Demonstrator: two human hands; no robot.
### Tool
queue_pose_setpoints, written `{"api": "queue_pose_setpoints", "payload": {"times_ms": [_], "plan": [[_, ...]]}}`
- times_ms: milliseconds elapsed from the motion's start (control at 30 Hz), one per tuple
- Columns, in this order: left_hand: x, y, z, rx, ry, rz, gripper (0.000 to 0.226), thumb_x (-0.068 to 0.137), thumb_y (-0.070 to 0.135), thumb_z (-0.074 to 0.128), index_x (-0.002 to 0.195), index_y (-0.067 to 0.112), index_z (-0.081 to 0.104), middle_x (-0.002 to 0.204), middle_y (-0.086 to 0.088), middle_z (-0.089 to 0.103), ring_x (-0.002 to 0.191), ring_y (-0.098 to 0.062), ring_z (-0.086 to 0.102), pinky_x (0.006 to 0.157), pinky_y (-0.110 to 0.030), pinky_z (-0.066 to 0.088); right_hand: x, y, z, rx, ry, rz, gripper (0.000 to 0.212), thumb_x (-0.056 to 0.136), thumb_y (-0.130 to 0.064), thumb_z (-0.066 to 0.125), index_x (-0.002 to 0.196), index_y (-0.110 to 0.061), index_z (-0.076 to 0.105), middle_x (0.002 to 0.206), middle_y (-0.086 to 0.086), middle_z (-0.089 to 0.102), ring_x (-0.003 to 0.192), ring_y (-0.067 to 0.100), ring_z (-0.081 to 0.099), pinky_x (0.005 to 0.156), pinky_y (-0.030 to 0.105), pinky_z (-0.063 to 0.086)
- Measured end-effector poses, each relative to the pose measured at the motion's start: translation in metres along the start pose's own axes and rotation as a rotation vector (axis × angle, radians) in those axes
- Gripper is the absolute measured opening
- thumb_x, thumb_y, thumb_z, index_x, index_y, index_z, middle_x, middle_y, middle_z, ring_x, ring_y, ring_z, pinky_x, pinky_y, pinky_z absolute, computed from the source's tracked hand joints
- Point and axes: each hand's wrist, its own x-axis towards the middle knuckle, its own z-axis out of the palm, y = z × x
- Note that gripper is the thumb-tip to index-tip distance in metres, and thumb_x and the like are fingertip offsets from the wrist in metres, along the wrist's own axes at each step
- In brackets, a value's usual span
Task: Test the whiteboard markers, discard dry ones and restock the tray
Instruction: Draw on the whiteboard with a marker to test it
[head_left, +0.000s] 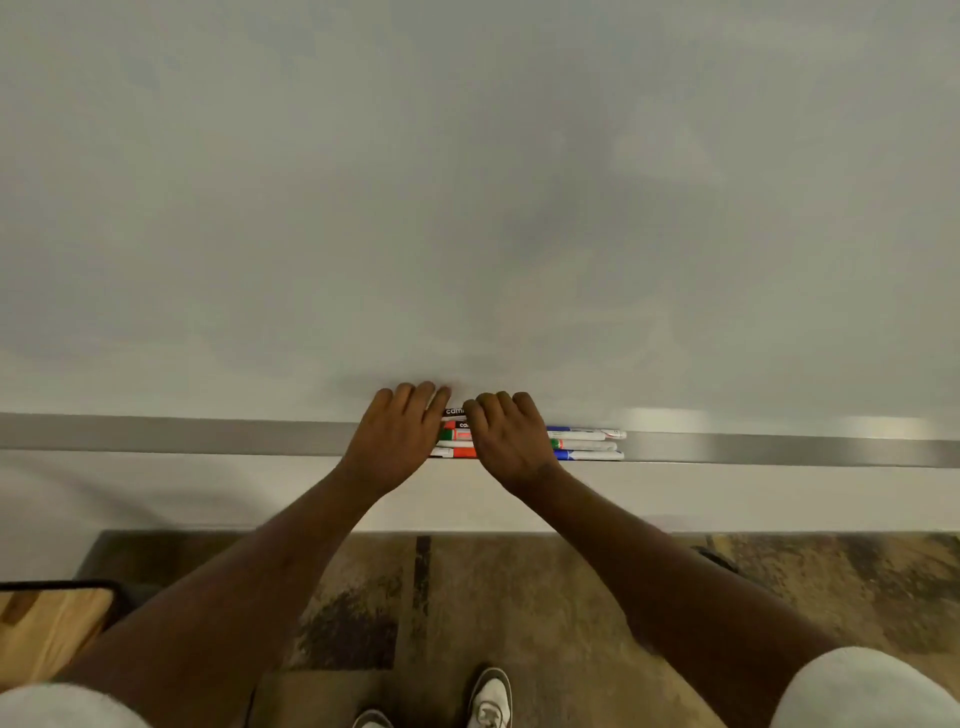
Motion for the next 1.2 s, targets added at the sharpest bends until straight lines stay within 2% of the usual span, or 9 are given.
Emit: {"api": "queue_pose_setpoints", "payload": {"times_ms": [167,267,400,467,567,700,933,1067,1200], "plan": [[0.040,-0.036,-0.063,0.042,0.221,-0.023,0.031,0.091,0.019,0.059,0.116,0.002,0.057,0.086,-0.013,0.064,0.073,-0.028,0.058,0.058,-0.036,0.047,0.059,0.017,-0.073,0.013,0.267,-0.020,0.015,0.085,-0.017,0.067,0.098,-0.011,0.063,0.082,0.007,0.065,0.067,0.024,0.058,0.051,0.030,0.042],[0.066,-0.061,-0.115,0.047,0.339,-0.062,0.026,0.094,0.017,0.047,0.108,0.000,0.062,0.082,-0.015,0.063,0.070,-0.029,0.057,0.054,-0.035,0.044,0.100,0.027,-0.134,0.153,0.328,0.008,0.026,0.086,-0.024,0.068,0.108,-0.010,0.063,0.093,0.007,0.067,0.080,0.025,0.061,0.054,0.034,0.051],[0.099,-0.089,-0.192,0.061,0.544,-0.134,0.023,0.096,0.018,0.043,0.103,0.003,0.059,0.076,-0.014,0.058,0.066,-0.031,0.053,0.048,-0.035,0.040,0.144,0.015,-0.221,0.941,0.499,0.598,0.075,0.071,-0.027,0.082,0.129,-0.018,0.036,0.108,-0.011,0.050,0.091,0.010,0.057,0.077,0.020,0.048],[0.112,-0.100,-0.228,0.040,0.620,-0.168,0.021,0.096,0.020,0.043,0.104,0.005,0.055,0.074,-0.014,0.057,0.064,-0.031,0.051,0.048,-0.034,0.038,0.161,0.010,-0.254,1.222,0.640,0.680,0.079,0.069,-0.021,0.084,0.127,-0.020,0.031,0.106,-0.008,0.049,0.089,0.016,0.059,0.076,0.032,0.053],[0.126,-0.110,-0.278,0.036,0.681,-0.133,0.016,0.091,0.015,0.043,0.102,0.006,0.052,0.070,-0.013,0.055,0.061,-0.030,0.049,0.046,-0.033,0.038,0.180,0.000,-0.295,1.409,0.502,0.536,0.047,0.077,-0.019,0.077,0.115,-0.017,0.050,0.086,0.016,0.061,0.066,0.022,0.058,0.053,0.034,0.049],[0.138,-0.118,-0.328,-0.148,0.693,-0.141,0.023,0.090,0.019,0.038,0.082,0.008,0.056,0.063,-0.006,0.052,0.059,-0.023,0.048,0.044,-0.036,0.042,0.202,-0.010,-0.342,1.601,0.492,0.492,0.018,0.082,-0.019,0.073,0.084,-0.003,0.065,0.061,0.011,0.059,0.049,0.017,0.052,0.042,0.022,0.039],[0.145,-0.142,-0.373,-0.037,0.731,0.168,0.034,0.087,0.021,0.045,0.058,0.005,0.051,0.043,-0.006,0.047,0.033,-0.021,0.039,0.038,-0.021,0.032,0.210,-0.009,-0.381,1.444,0.523,0.366,0.026,0.088,-0.009,0.061,0.064,-0.008,0.051,0.053,0.013,0.061,0.048,0.028,0.059,0.043,0.020,0.040],[0.132,-0.175,-0.396,-0.108,0.839,-0.002,0.039,0.084,0.022,0.046,0.047,0.017,0.033,0.040,0.001,0.028,0.038,-0.015,0.022,0.048,-0.020,0.022,0.189,0.018,-0.423,1.615,0.854,0.287,0.035,0.089,0.002,0.052,0.060,-0.010,0.038,0.044,0.010,0.051,0.038,0.024,0.050,0.040,0.017,0.034],[0.140,-0.173,-0.408,0.120,0.844,0.009,0.031,0.087,0.026,0.049,0.059,0.012,0.046,0.052,-0.005,0.045,0.047,-0.021,0.037,0.044,-0.026,0.029,0.198,0.023,-0.427,1.159,1.019,0.091,0.019,0.089,-0.013,0.058,0.071,-0.011,0.053,0.061,0.007,0.061,0.053,0.017,0.062,0.048,0.023,0.042]]}}
